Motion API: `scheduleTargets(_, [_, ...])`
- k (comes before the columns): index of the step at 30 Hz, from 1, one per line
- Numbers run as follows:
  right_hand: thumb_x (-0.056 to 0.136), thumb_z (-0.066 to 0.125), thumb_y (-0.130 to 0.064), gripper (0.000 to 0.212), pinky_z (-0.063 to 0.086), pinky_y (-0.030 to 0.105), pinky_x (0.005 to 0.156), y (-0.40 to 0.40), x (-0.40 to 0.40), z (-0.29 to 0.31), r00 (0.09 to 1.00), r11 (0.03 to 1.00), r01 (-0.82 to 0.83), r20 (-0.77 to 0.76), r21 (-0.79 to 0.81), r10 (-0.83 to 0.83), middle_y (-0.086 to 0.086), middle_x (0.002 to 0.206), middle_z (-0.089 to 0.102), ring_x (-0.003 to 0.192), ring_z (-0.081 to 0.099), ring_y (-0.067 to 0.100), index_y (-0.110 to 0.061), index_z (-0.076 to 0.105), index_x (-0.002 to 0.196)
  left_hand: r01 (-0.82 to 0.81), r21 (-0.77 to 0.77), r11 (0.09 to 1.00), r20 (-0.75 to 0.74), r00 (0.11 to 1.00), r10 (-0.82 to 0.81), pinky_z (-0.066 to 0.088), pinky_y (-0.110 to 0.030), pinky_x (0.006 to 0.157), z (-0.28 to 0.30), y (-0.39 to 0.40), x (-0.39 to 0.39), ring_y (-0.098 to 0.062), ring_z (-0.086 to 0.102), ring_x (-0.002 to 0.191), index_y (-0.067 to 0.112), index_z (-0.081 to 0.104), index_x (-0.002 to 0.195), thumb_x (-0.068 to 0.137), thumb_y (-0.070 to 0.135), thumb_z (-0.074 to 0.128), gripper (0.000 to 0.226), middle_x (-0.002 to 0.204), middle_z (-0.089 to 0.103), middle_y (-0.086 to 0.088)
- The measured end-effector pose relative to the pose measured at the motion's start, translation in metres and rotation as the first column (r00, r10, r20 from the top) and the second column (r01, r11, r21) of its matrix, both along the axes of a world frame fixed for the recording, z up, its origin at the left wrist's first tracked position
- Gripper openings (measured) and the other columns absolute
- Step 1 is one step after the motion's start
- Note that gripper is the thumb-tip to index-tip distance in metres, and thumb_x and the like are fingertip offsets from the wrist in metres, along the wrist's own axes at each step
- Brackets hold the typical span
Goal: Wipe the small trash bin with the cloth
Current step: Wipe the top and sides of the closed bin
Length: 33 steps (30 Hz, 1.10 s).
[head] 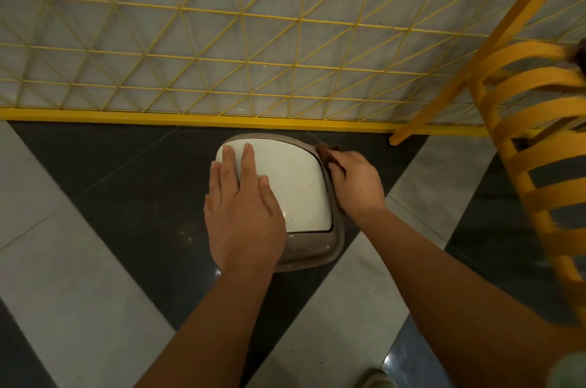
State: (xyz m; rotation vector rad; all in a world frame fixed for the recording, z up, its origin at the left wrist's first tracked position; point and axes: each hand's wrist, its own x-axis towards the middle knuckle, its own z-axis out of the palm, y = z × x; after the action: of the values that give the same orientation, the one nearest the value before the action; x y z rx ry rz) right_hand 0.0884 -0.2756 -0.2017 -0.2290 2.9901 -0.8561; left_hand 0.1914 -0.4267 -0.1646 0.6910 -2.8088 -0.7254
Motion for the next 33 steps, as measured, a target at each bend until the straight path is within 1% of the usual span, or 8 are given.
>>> scheduleTargets(7, [0.092, 0.053, -0.02, 0.026, 0.034, 0.012, 0.087, 0.034, 0.076, -0.001, 0.987, 0.987, -0.156, -0.031, 0.046, 0.157, -0.002, 0.114, 0.059, 0.1, 0.052, 0.01, -0.025, 0.065, 0.115, -0.007, 0.025, 1.0, 0.035, 0.999, 0.006, 0.024, -0.048, 0.116, 0.003, 0.002, 0.002, -0.024, 0.008, 0.149, 0.03, 0.014, 0.152, 0.099, 0.037, 0.02, 0.053, 0.162, 0.01, 0.0])
scheduleTargets(11, [0.094, 0.049, -0.021, 0.031, 0.03, 0.001, 0.084, 0.04, 0.108, -0.003, 0.996, 0.995, -0.083, 0.021, -0.059, 0.084, -0.005, 0.118, 0.059, 0.101, 0.046, -0.001, -0.03, 0.057, 0.123, 0.004, 0.024, 1.0, 0.033, 0.999, -0.005, 0.023, -0.047, 0.117, 0.004, 0.001, 0.002, -0.025, 0.008, 0.149, 0.029, 0.014, 0.152, 0.099, 0.038, 0.019, 0.054, 0.162, 0.01, -0.001])
scheduleTargets(15, [0.097, 0.045, -0.02, 0.033, 0.033, 0.011, 0.09, 0.022, 0.07, -0.008, 0.999, 0.997, -0.036, -0.01, -0.071, 0.036, -0.003, 0.121, 0.057, 0.107, 0.051, 0.008, -0.028, 0.056, 0.127, 0.004, 0.018, 1.0, 0.034, 0.999, -0.004, 0.021, -0.045, 0.118, 0.003, 0.001, 0.0, -0.024, 0.008, 0.149, 0.029, 0.013, 0.152, 0.099, 0.039, 0.017, 0.054, 0.162, 0.01, -0.001])
scheduleTargets(18, [0.098, 0.042, -0.021, 0.034, 0.043, 0.026, 0.09, 0.005, 0.021, -0.009, 0.998, 0.998, 0.058, 0.028, -0.008, -0.058, 0.003, 0.122, 0.057, 0.107, 0.054, 0.017, -0.022, 0.053, 0.13, 0.002, -0.004, 1.0, 0.021, 1.0, -0.002, 0.021, -0.044, 0.117, 0.002, 0.001, 0.0, -0.025, 0.01, 0.148, 0.028, 0.015, 0.152, 0.099, 0.039, 0.014, 0.054, 0.162, 0.013, -0.002])
scheduleTargets(20, [0.099, 0.041, -0.023, 0.033, 0.045, 0.029, 0.087, 0.001, 0.009, -0.01, 0.997, 0.997, 0.063, 0.037, 0.037, -0.064, 0.005, 0.12, 0.058, 0.105, 0.055, 0.018, -0.022, 0.052, 0.13, 0.004, -0.01, 1.0, 0.019, 1.0, -0.003, 0.022, -0.045, 0.116, 0.001, 0.0, -0.001, -0.026, 0.012, 0.148, 0.028, 0.016, 0.152, 0.097, 0.041, 0.014, 0.057, 0.161, 0.014, -0.002])
scheduleTargets(25, [0.096, 0.045, -0.023, 0.036, 0.04, 0.02, 0.088, 0.022, 0.064, -0.011, 0.993, 0.991, -0.1, -0.058, 0.09, 0.105, 0.0, 0.121, 0.057, 0.105, 0.052, 0.015, -0.028, 0.053, 0.131, -0.001, 0.012, 1.0, 0.035, 0.999, 0.001, 0.024, -0.048, 0.116, 0.003, 0.002, 0.0, -0.026, 0.009, 0.149, 0.028, 0.015, 0.152, 0.099, 0.038, 0.017, 0.053, 0.162, 0.012, -0.002])
scheduleTargets(29, [0.094, 0.039, -0.032, 0.036, 0.035, 0.013, 0.092, 0.034, 0.122, -0.009, 0.995, 0.996, -0.09, -0.046, -0.029, 0.088, -0.003, 0.12, 0.058, 0.105, 0.049, 0.008, -0.029, 0.057, 0.125, 0.032, 0.04, 0.999, 0.024, 0.999, -0.033, 0.024, -0.047, 0.116, 0.004, 0.0, 0.001, -0.023, 0.009, 0.149, 0.031, 0.016, 0.152, 0.1, 0.037, 0.02, 0.052, 0.162, 0.01, 0.001])
scheduleTargets(33, [0.092, 0.036, -0.034, 0.037, 0.03, 0.004, 0.089, 0.015, 0.138, 0.009, 0.99, 0.993, -0.082, -0.126, -0.09, 0.071, -0.005, 0.117, 0.06, 0.102, 0.04, -0.001, -0.028, 0.06, 0.12, 0.087, 0.071, 0.994, 0.021, 0.996, -0.088, 0.022, -0.046, 0.117, 0.006, -0.001, -0.002, -0.02, 0.006, 0.149, 0.035, 0.016, 0.151, 0.101, 0.036, 0.02, 0.051, 0.162, 0.007, 0.006])
